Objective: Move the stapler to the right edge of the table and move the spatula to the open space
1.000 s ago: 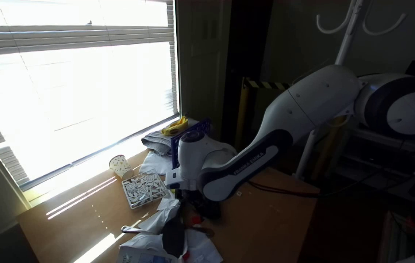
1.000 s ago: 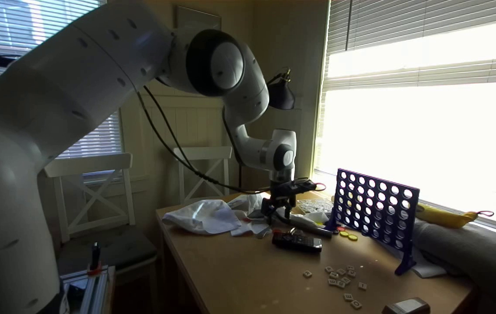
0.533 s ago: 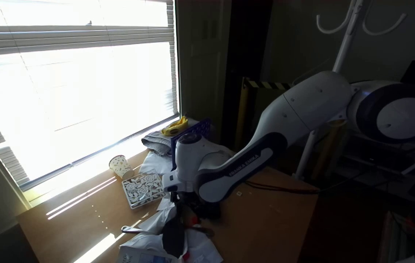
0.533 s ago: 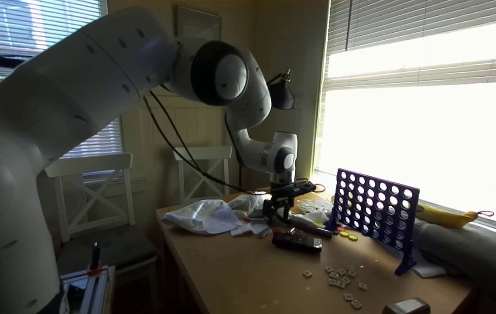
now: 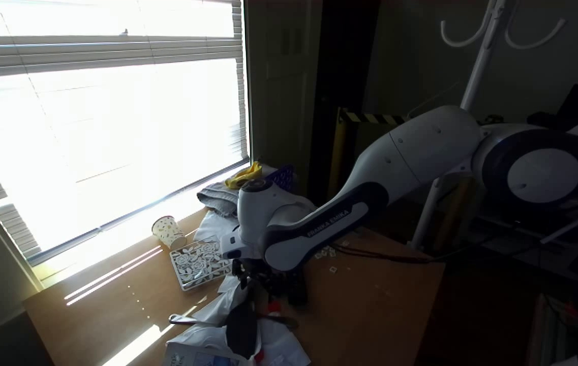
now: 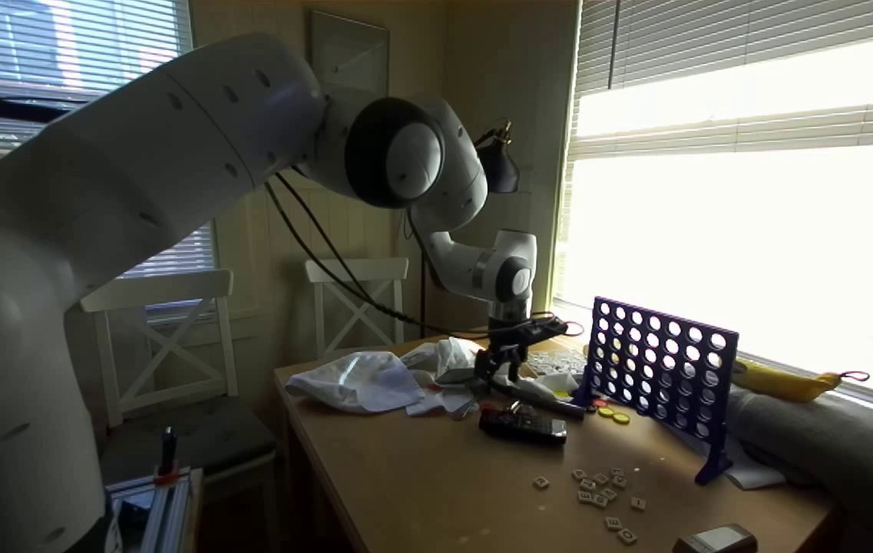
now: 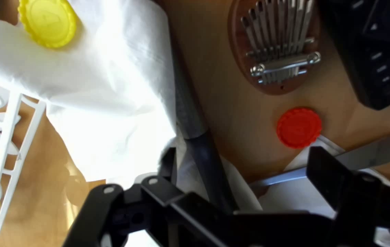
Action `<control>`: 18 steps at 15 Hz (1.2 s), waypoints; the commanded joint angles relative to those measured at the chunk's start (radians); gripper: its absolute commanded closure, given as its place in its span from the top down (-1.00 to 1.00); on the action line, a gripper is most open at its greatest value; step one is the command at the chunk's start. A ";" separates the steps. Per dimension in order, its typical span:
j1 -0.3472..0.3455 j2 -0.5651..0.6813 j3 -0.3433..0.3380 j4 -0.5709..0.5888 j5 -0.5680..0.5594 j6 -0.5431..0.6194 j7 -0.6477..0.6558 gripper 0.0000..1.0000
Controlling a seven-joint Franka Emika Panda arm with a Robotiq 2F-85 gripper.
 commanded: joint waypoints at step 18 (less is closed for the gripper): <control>0.028 0.020 0.015 0.098 -0.003 -0.066 -0.035 -0.89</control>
